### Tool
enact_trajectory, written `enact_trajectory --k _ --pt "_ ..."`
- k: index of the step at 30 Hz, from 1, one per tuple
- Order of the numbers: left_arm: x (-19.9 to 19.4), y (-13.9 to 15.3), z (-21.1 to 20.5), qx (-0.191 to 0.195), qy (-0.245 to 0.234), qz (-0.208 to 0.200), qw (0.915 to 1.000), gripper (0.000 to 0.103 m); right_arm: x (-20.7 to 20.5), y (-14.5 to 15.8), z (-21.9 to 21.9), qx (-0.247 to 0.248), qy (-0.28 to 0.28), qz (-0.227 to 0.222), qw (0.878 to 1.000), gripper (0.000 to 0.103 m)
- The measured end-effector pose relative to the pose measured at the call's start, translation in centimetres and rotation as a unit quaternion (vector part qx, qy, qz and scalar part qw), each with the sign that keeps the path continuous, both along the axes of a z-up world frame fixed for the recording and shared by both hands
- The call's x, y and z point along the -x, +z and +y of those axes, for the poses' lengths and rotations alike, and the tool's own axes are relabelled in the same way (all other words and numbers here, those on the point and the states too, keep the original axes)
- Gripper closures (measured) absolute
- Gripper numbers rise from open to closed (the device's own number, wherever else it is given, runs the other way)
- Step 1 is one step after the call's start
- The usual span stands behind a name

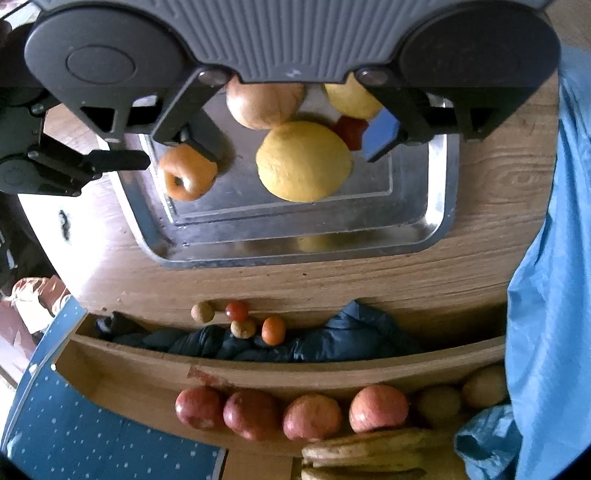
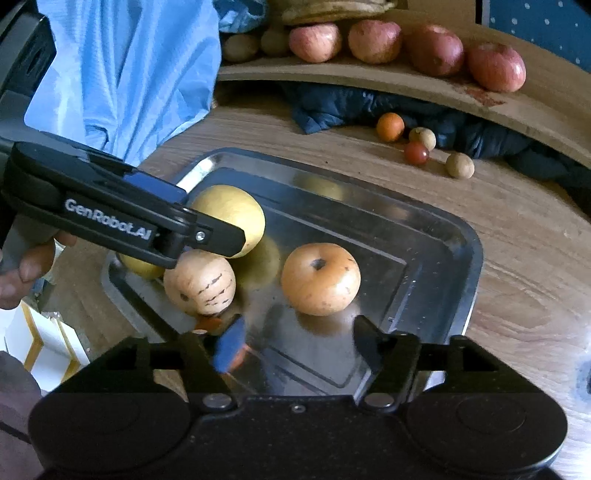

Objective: Organize fruits
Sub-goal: 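Lower and open the right tool to release the apple while the left tool releases the lemon, then move both open tools back toward the small fruits under the shelf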

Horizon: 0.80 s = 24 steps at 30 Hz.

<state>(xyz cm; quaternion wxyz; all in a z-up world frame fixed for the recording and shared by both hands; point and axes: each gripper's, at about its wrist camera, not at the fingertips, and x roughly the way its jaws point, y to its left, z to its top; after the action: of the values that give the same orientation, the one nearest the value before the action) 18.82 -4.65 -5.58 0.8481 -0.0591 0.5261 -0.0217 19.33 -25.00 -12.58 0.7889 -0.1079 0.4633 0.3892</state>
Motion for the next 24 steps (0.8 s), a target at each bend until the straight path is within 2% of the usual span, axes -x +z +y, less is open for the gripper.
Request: enact_trajectory --k 7,14,24 --pt "3.0 1.8 0.5 0.012 0.014 -0.025 0.9995 0.001 1.2 1.8 -1.7 0.009 0.036 -0.029 0.999 0.007" --pt "6.2 3.0 0.9 -0.006 0.008 -0.039 0.9992 0.0 1.9 2.1 -3.2 0.033 0.048 -0.03 0.998 0.002" --pt "8.8 1.7 1.9 -0.053 0.001 0.01 0.9986 0.0 2.5 2.4 -4.2 0.076 0.074 -0.03 0.994 0.001"
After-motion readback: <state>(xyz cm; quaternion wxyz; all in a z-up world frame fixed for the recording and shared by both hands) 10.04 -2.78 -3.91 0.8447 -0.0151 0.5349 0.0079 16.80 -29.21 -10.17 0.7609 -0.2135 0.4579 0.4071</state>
